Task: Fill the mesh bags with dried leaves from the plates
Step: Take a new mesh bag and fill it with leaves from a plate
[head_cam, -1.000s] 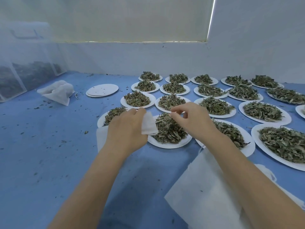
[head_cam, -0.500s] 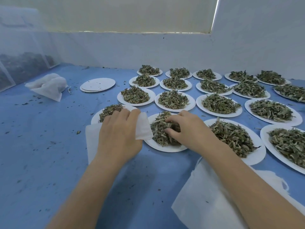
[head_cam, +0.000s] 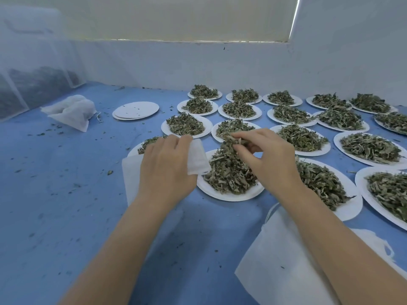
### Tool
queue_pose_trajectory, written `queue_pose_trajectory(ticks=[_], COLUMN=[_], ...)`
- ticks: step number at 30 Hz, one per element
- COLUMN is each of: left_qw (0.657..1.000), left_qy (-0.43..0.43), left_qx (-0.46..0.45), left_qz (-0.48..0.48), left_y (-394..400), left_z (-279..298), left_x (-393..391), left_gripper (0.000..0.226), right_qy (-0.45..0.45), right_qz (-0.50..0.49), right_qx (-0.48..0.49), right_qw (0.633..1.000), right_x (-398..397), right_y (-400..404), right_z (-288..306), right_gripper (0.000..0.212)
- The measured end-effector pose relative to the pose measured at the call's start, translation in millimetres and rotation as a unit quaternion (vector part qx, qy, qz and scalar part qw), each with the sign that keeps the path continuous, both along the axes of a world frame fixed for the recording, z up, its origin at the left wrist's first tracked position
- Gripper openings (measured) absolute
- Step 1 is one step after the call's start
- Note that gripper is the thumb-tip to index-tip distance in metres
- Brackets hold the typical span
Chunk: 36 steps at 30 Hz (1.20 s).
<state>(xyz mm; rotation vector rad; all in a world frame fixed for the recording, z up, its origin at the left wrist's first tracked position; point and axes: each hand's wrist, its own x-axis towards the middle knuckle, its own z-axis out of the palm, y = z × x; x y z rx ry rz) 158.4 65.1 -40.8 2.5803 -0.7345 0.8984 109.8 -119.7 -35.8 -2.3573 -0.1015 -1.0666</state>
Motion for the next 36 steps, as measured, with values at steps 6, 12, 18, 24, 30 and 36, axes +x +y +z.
queue_pose_trajectory(ticks=[6, 12, 18, 24, 30, 36], left_qw=[1.000, 0.997, 0.998, 0.998, 0.995, 0.996], left_qy=[0.010, -0.021, -0.024, -0.032, -0.044, -0.059], left_qx=[0.022, 0.067, 0.031, 0.000, -0.038, -0.028], left_qz=[-0.005, -0.018, -0.040, -0.060, -0.075, -0.060], left_y=[-20, -28, -28, -27, -29, -26], left_z=[13, 11, 5, 1, -4, -5], left_x=[13, 13, 10, 6, 4, 5], left_gripper=[0.047, 0.044, 0.048, 0.050, 0.048, 0.051], right_qy=[-0.012, 0.020, 0.129, 0.072, 0.116, 0.172], right_qz=[0.065, 0.086, 0.169, 0.161, 0.007, 0.066], right_qx=[-0.046, -0.006, 0.231, 0.305, 0.144, 0.210], right_qw=[0.997, 0.996, 0.950, 0.936, 0.983, 0.960], right_x=[1, -1, -3, 0, 1, -1], right_y=[2, 3, 6, 17, 18, 21], right_z=[-2, 1, 3, 4, 1, 8], right_gripper=[0.024, 0.033, 0.050, 0.042, 0.054, 0.027])
